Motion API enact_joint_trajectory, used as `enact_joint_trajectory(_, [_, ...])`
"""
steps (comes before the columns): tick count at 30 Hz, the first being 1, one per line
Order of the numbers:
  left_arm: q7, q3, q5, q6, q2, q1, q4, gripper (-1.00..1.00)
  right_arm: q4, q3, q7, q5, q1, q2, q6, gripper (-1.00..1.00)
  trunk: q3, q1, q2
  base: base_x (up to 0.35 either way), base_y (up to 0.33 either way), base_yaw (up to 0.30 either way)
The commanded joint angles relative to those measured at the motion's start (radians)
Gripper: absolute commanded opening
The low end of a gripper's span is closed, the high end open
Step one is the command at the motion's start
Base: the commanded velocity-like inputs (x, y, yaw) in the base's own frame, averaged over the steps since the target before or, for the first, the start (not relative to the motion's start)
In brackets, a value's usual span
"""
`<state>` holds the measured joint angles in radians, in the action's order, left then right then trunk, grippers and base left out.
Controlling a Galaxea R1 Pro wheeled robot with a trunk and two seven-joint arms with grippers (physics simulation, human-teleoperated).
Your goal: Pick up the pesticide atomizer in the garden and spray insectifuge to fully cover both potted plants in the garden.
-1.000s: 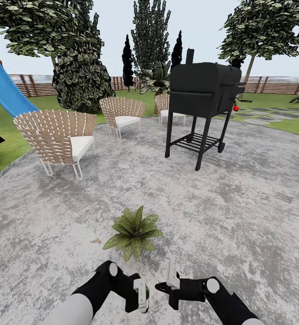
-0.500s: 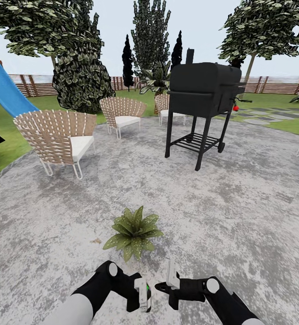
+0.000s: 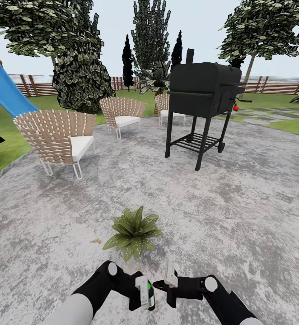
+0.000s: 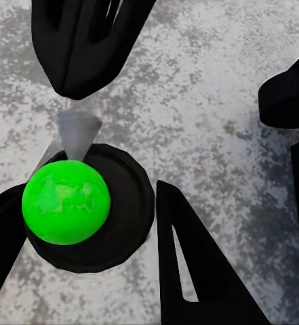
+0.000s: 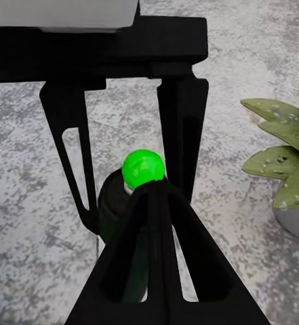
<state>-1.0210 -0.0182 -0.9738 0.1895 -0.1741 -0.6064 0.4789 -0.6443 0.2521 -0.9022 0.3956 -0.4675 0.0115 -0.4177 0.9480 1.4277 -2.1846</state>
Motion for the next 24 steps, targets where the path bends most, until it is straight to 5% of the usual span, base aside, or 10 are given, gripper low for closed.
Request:
enact_joint_trajectory(1, [-0.001, 0.001, -0.008, 0.013, 0.000, 0.000, 0.001, -1.00, -0.001, 0.002, 0.002, 0.006, 0.000, 0.001, -0.004, -1.00, 0.001, 0.000, 0.000, 0.000, 0.000, 0.000])
enact_joint_trajectory(13, [-0.005, 0.001, -0.002, 0.024, 0.000, 0.002, 0.001, -1.00, -0.001, 0.003, 0.002, 0.006, 0.000, 0.000, -0.004, -1.00, 0.001, 0.000, 0.000, 0.000, 0.000, 0.000])
enact_joint_trajectory(17, [-0.008, 0.000, 0.063, 0.028, 0.000, 0.002, -0.001, -1.00, -0.001, 0.003, 0.002, 0.006, 0.000, 0.000, -0.004, -1.00, 0.001, 0.000, 0.000, 0.000, 0.000, 0.000])
enact_joint_trajectory(24, [-0.008, 0.000, 0.070, 0.028, 0.000, 0.002, -0.014, -1.00, -0.001, 0.003, 0.002, 0.007, 0.000, 0.000, -0.004, -1.00, 0.001, 0.000, 0.000, 0.000, 0.000, 0.000])
